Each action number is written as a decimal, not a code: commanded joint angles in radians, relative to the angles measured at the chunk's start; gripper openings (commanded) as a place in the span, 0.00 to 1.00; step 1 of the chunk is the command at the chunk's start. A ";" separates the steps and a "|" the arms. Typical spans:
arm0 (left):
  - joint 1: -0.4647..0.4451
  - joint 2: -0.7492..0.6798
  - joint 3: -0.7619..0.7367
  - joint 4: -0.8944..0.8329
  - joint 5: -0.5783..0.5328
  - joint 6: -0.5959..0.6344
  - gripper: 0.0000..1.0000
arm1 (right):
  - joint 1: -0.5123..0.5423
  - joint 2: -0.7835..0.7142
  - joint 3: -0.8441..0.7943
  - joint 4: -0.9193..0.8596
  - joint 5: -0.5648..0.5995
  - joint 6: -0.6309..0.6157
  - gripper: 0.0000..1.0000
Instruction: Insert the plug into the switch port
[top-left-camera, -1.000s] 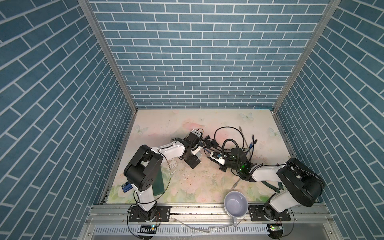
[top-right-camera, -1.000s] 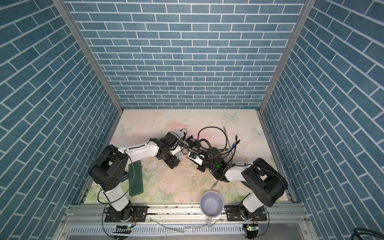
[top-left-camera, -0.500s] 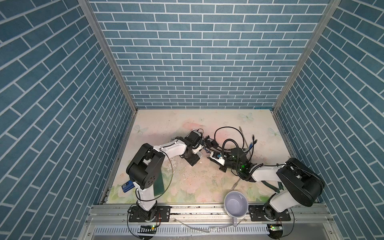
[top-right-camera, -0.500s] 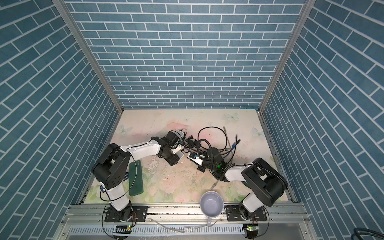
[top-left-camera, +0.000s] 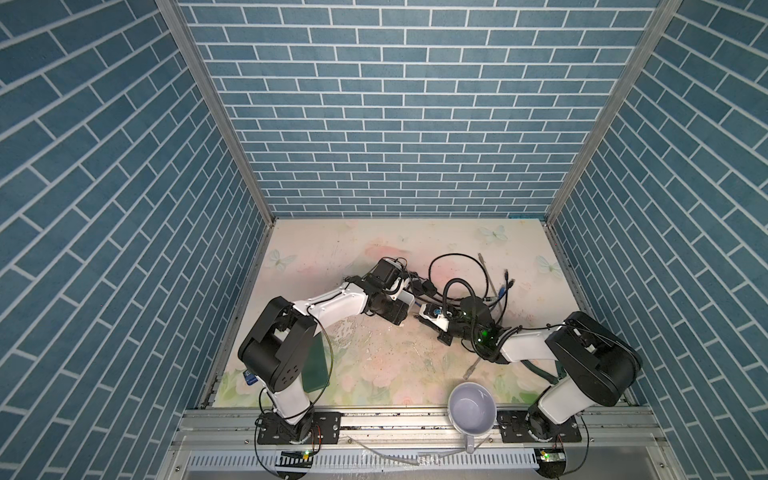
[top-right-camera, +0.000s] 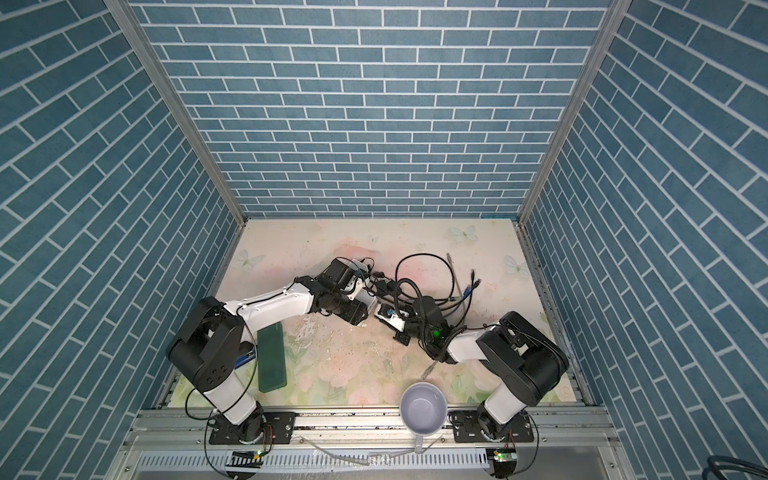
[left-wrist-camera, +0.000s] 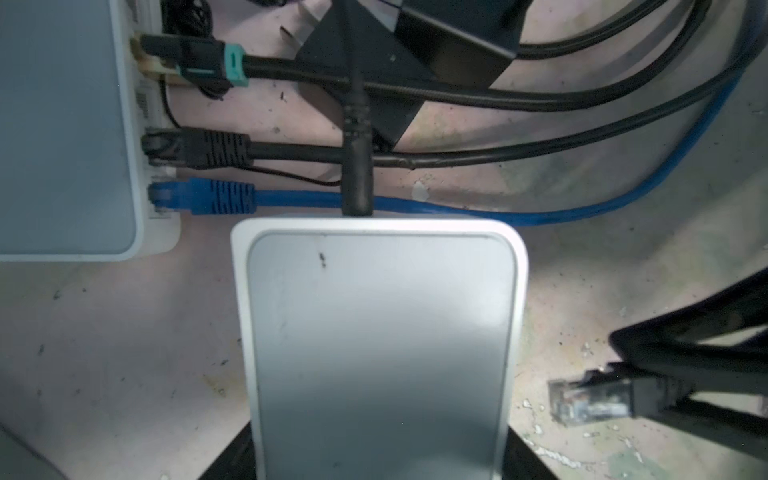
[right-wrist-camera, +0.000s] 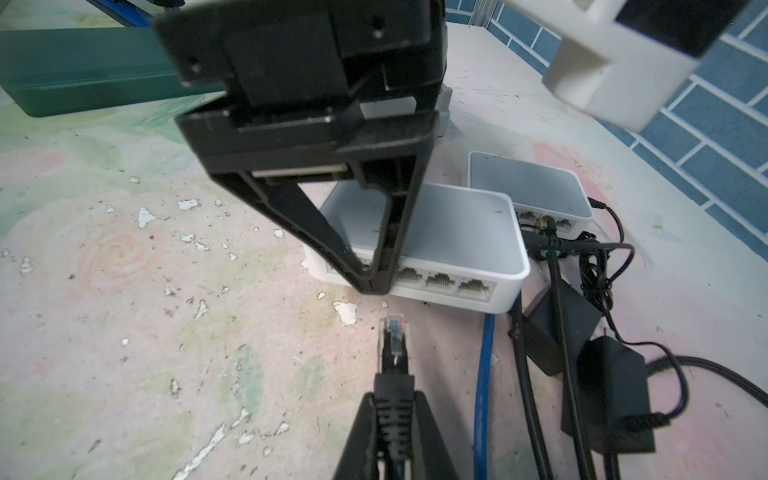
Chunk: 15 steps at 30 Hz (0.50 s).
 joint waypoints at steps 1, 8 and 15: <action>-0.024 -0.018 -0.021 0.037 0.025 -0.032 0.54 | 0.001 0.021 0.030 0.042 -0.003 0.027 0.00; -0.041 -0.028 -0.036 0.039 0.027 -0.026 0.54 | 0.000 0.036 0.049 0.062 0.014 0.038 0.00; -0.044 -0.049 -0.042 0.038 0.030 -0.021 0.55 | 0.000 0.046 0.052 0.062 0.048 0.029 0.00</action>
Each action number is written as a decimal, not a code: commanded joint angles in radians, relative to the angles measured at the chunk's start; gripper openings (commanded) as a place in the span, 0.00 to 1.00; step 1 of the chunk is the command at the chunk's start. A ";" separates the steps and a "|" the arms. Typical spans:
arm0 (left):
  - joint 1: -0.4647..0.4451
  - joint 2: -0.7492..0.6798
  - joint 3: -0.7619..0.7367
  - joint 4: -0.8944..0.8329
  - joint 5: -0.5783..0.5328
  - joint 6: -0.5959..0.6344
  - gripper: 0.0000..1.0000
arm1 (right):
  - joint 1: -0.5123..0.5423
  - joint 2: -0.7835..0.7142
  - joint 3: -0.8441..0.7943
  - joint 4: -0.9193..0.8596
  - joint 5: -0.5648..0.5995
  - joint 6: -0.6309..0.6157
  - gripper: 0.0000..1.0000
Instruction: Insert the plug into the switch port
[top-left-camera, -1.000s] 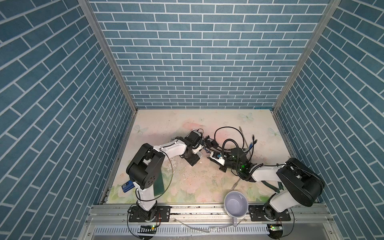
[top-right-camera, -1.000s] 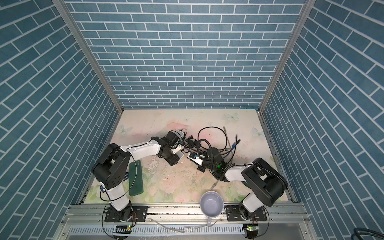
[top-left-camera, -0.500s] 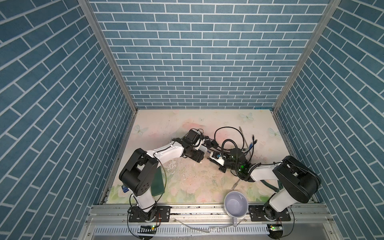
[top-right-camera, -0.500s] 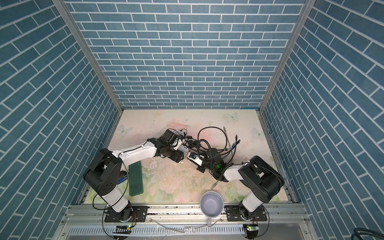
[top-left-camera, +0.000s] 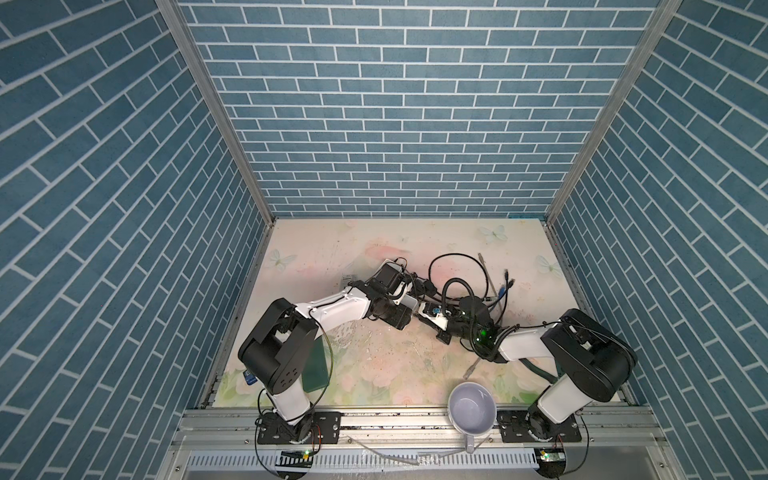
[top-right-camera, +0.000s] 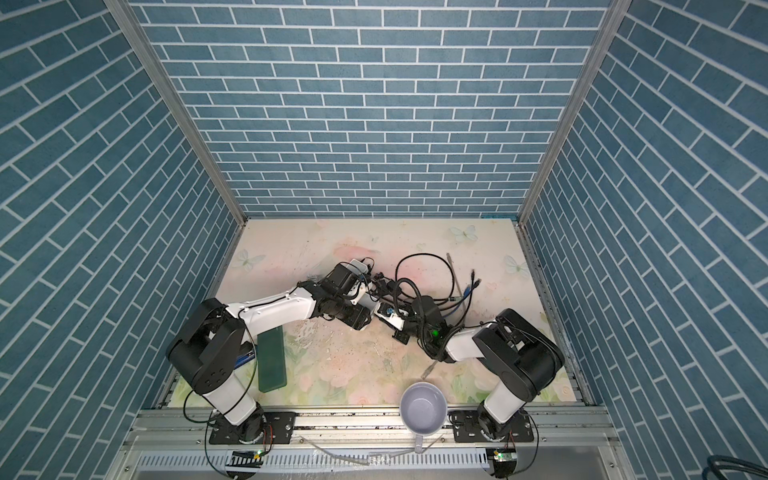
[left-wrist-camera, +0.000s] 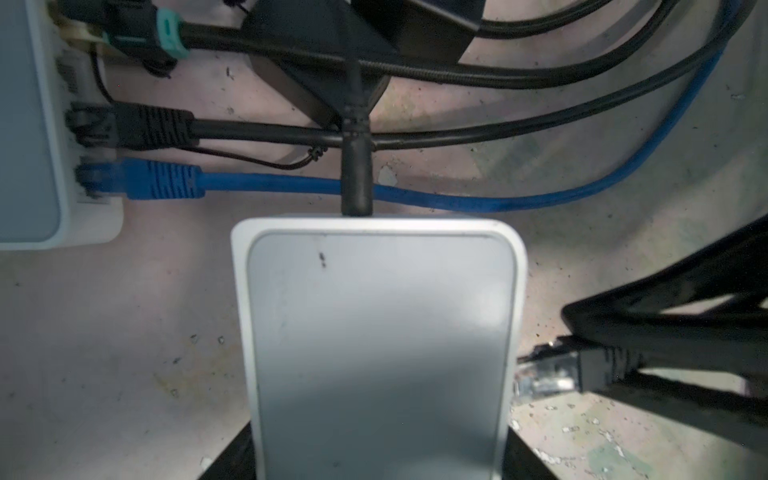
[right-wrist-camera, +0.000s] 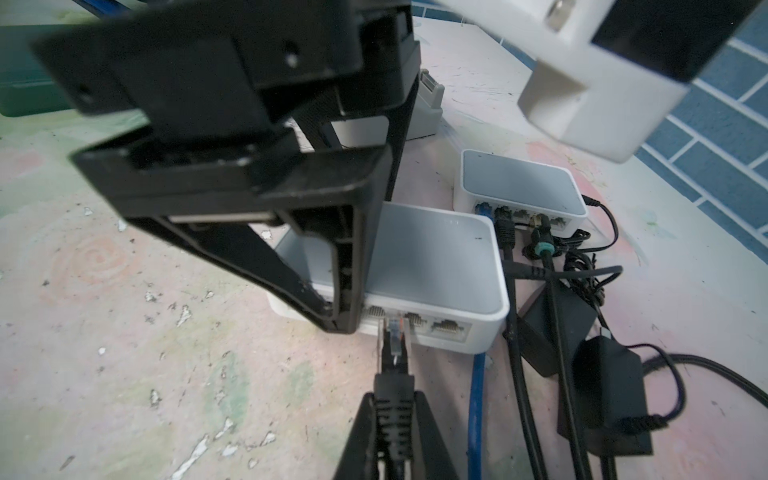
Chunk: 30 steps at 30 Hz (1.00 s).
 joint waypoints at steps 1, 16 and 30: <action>-0.010 -0.039 -0.012 0.015 0.031 0.008 0.55 | 0.000 0.016 0.044 0.036 0.029 0.021 0.00; -0.048 -0.028 -0.010 0.057 0.045 -0.022 0.55 | 0.044 0.009 0.104 -0.049 0.059 -0.032 0.00; -0.179 -0.043 -0.009 0.174 0.159 0.028 0.55 | 0.086 0.058 0.146 0.065 0.117 -0.030 0.00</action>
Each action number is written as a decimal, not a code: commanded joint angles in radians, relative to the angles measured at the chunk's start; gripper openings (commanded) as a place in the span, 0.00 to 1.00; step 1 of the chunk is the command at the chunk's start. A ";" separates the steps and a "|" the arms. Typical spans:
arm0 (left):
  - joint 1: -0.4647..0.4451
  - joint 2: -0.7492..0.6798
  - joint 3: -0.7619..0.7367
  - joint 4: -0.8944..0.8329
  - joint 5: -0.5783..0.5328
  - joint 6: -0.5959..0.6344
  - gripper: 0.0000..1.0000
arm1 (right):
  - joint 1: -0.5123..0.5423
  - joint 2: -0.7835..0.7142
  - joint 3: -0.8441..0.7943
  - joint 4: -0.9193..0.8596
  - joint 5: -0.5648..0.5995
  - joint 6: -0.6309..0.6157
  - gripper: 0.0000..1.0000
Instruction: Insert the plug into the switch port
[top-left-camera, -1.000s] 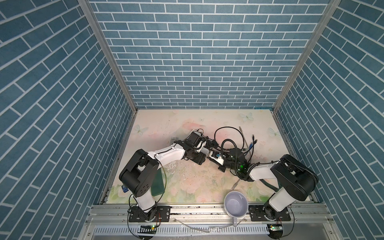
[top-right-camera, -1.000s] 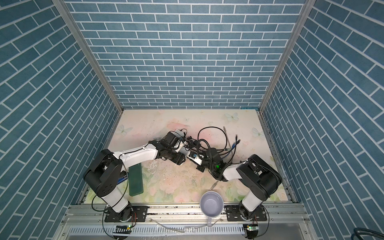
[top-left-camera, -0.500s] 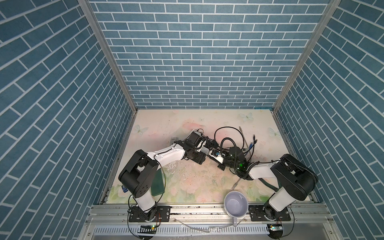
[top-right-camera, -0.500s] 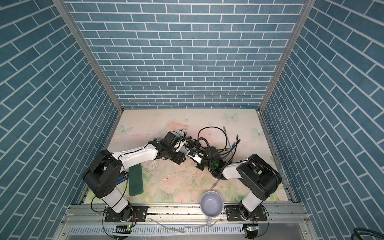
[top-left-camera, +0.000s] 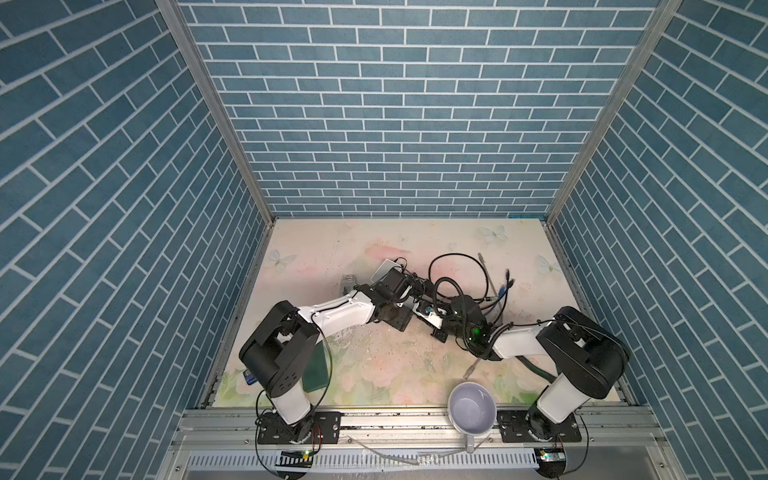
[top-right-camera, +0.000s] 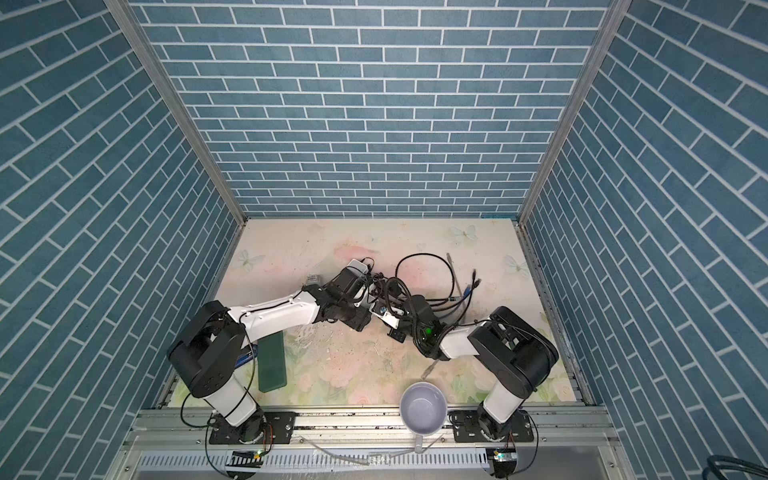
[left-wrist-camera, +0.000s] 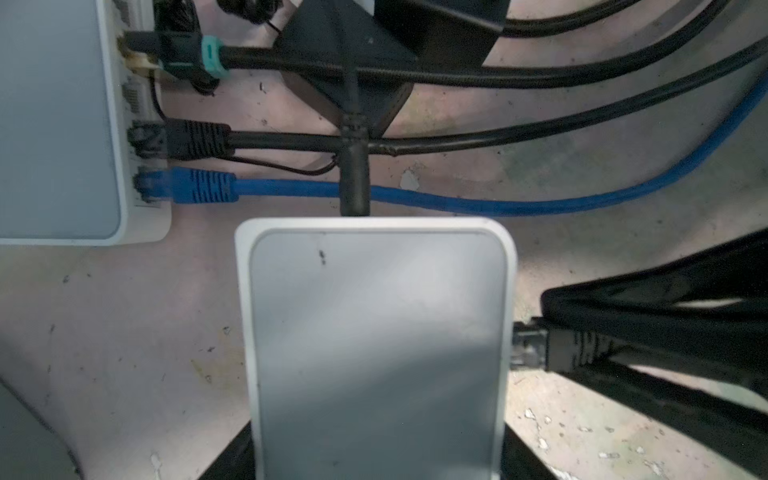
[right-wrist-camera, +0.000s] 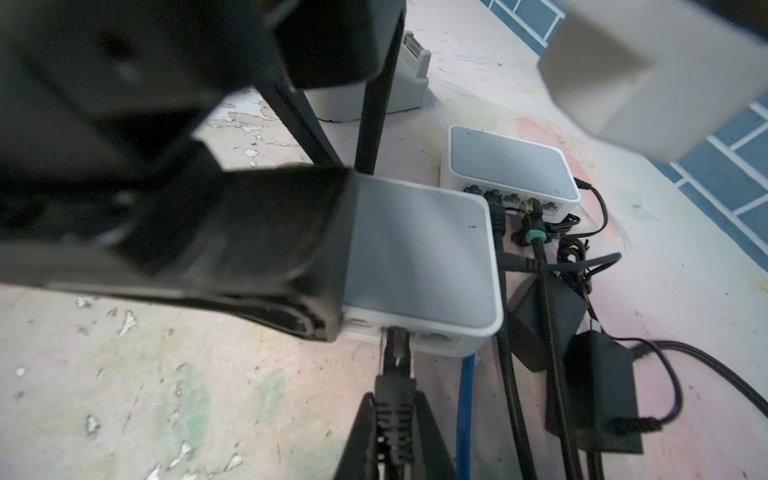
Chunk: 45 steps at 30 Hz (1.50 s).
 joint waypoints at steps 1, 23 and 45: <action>-0.110 -0.041 -0.006 0.181 0.322 0.050 0.54 | 0.029 0.029 0.088 0.151 -0.004 -0.018 0.00; -0.127 -0.048 -0.046 0.224 0.272 -0.047 0.57 | 0.032 0.020 0.078 0.188 0.005 -0.018 0.00; -0.011 0.099 -0.047 0.051 -0.050 -0.164 0.69 | -0.082 -0.178 -0.063 -0.046 0.140 0.044 0.35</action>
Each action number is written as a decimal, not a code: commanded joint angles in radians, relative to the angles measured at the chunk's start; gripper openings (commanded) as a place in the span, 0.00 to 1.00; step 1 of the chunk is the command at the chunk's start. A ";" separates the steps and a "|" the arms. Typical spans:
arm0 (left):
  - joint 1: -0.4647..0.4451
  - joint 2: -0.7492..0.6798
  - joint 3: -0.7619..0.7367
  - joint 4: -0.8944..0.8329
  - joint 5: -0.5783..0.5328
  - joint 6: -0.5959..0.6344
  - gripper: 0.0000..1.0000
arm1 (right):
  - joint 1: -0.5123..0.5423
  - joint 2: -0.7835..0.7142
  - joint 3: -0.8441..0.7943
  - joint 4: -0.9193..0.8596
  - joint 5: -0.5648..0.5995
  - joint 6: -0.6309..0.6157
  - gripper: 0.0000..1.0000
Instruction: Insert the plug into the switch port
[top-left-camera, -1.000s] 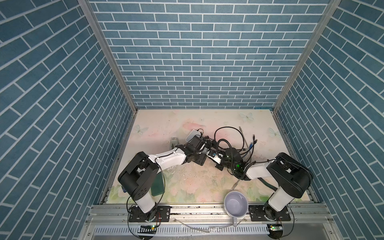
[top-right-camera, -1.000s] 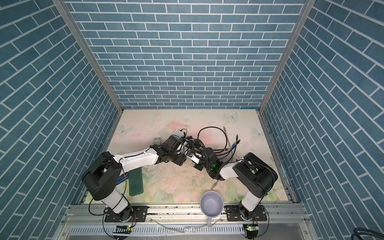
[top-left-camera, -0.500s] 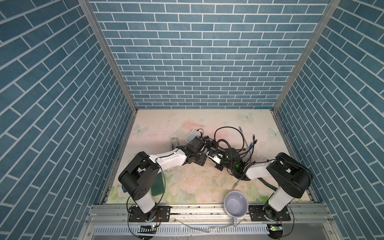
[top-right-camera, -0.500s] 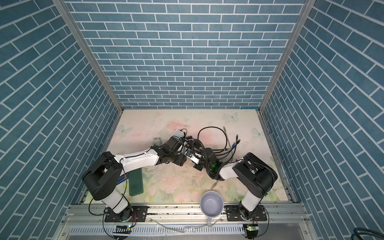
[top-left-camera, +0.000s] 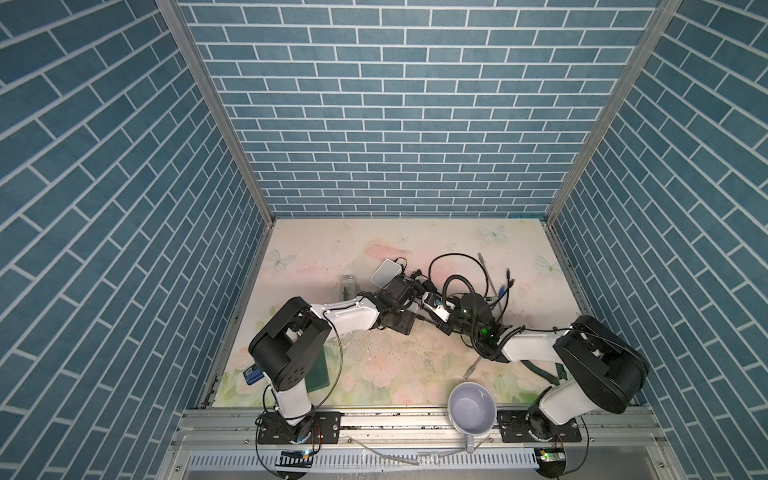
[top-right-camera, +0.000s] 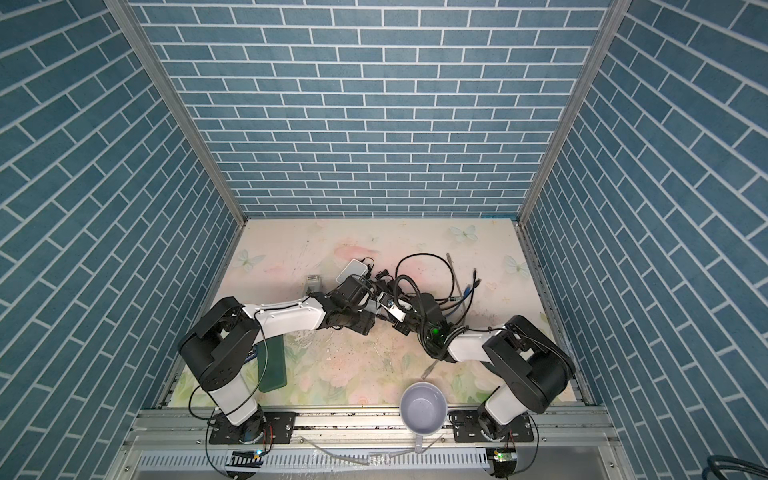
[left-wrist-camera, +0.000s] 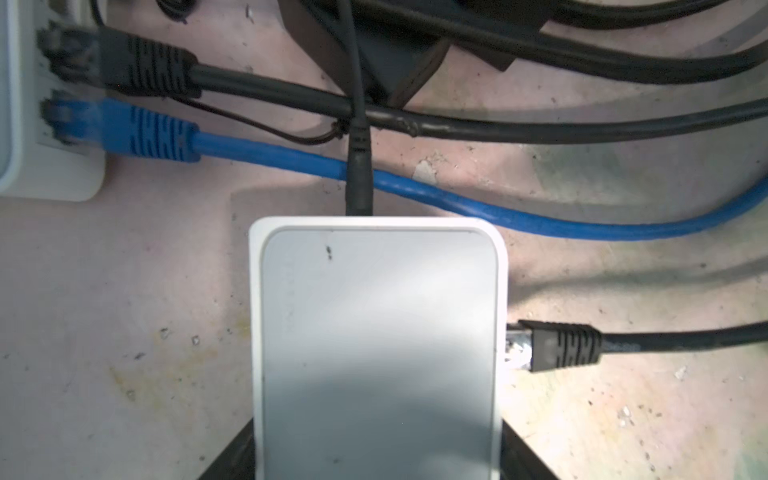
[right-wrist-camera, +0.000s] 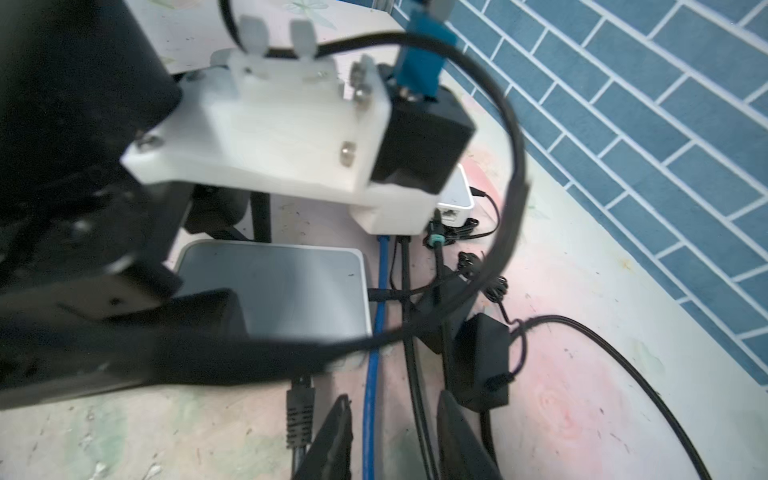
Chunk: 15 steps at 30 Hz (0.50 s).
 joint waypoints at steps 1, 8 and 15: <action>0.004 0.038 0.013 -0.071 -0.024 -0.003 0.73 | -0.042 -0.070 -0.020 -0.079 0.021 0.059 0.35; 0.004 -0.007 0.012 -0.074 -0.047 0.013 1.00 | -0.124 -0.196 0.065 -0.354 0.161 0.239 0.35; 0.004 -0.123 -0.006 -0.023 -0.089 0.023 1.00 | -0.261 -0.254 0.246 -0.827 0.286 0.591 0.34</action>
